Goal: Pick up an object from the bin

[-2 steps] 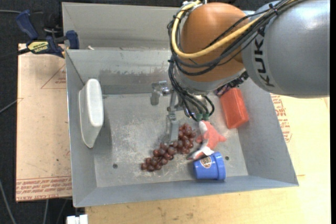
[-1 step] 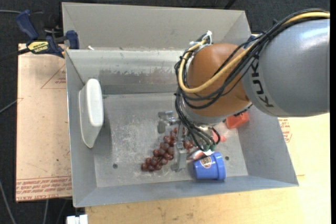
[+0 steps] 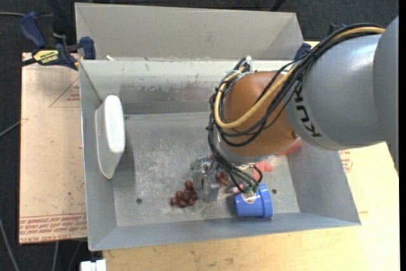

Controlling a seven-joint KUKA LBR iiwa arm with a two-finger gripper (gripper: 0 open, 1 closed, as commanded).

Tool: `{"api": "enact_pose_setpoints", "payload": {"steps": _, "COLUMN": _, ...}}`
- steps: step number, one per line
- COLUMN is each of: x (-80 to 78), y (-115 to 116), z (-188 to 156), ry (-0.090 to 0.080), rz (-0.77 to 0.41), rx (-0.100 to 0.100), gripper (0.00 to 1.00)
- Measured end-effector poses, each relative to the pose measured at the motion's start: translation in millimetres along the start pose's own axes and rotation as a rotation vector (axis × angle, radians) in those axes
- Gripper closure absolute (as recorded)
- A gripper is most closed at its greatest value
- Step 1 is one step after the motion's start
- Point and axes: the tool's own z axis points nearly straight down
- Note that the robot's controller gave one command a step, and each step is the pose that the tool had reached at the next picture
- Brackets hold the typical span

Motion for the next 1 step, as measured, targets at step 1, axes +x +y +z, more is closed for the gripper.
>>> {"api": "enact_pose_setpoints", "payload": {"steps": 1, "x": 0.0, "y": -0.1, "z": 0.0, "ry": 0.000, "rz": 0.000, "rx": 0.000, "gripper": 0.00}}
